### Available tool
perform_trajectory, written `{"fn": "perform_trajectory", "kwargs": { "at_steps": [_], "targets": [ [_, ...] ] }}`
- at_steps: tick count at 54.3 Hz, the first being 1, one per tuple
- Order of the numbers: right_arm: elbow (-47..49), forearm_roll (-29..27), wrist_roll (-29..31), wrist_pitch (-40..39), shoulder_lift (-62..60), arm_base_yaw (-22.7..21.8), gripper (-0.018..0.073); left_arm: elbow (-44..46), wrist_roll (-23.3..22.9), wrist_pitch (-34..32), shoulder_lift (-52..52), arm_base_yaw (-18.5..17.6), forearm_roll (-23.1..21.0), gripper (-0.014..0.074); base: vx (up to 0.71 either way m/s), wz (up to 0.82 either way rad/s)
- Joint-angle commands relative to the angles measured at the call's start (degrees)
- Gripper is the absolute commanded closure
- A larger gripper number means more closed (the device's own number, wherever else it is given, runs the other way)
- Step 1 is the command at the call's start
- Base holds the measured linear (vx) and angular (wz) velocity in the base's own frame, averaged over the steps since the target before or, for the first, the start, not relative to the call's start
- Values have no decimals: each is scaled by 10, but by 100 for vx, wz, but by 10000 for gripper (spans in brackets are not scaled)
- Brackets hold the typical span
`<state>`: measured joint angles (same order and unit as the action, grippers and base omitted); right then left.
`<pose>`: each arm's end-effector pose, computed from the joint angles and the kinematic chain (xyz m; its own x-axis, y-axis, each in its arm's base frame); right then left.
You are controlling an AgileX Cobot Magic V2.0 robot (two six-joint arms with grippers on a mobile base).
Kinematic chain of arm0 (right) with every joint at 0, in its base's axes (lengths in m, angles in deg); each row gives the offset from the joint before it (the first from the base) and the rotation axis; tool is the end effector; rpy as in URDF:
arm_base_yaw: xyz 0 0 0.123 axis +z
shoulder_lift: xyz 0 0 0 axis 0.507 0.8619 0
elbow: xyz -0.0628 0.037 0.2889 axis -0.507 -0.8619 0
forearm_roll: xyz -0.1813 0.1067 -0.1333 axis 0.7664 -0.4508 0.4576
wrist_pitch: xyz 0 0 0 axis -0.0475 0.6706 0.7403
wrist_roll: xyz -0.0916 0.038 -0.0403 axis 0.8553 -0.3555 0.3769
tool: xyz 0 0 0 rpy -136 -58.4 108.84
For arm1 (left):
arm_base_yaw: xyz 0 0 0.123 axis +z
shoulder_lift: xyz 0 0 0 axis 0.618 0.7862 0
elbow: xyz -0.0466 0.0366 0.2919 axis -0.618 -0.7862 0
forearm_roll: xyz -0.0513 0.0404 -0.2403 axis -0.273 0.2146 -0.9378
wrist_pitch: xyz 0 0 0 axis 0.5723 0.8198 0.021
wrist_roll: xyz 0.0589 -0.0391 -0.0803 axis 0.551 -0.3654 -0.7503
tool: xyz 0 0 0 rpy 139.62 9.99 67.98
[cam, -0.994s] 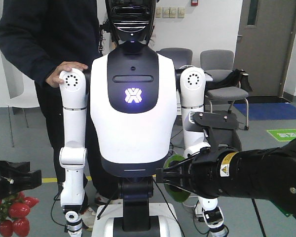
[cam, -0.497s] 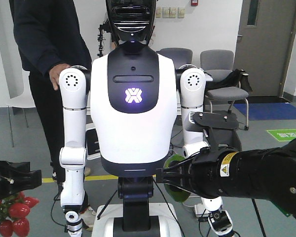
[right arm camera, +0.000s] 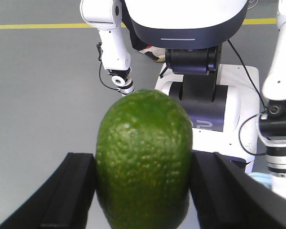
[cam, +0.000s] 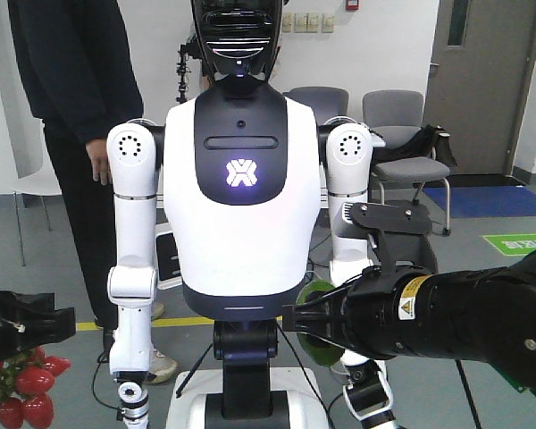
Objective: Pick snacks and fruit into basket
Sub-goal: 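Move the right gripper with the lime down over the blue basket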
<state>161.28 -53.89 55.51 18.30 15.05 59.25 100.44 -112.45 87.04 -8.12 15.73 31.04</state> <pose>0.3013 0.1632 0.3555 -0.6082 0.0276 -0.7933 -0.2892 0.9230 0.2538 0.2337 -0.0735 0.3745 -0.4235 -0.0857 -0.9018 0.1064 0.9839 -0.1435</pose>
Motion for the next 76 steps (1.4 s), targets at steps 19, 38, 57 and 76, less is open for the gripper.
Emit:
{"fn": "perform_trajectory", "kwargs": {
  "at_steps": [19, 38, 57, 76],
  "targets": [
    [19, -6, 56, -46, -20, 89, 569, 17, 0, -40, -12, 1, 10, 602, 0, 0],
    [19, 20, 60, -54, -36, 163, 569, 17, 0, -42, -12, 1, 10, 602, 0, 0],
    [19, 66, 62, -19, -37, 228, 569, 17, 0, -50, -12, 1, 11, 602, 0, 0],
    [-48, 111, 62, 21, -30, 235, 569, 17, -19, -88, -11, 1, -13, 602, 0, 0]
  ]
}}
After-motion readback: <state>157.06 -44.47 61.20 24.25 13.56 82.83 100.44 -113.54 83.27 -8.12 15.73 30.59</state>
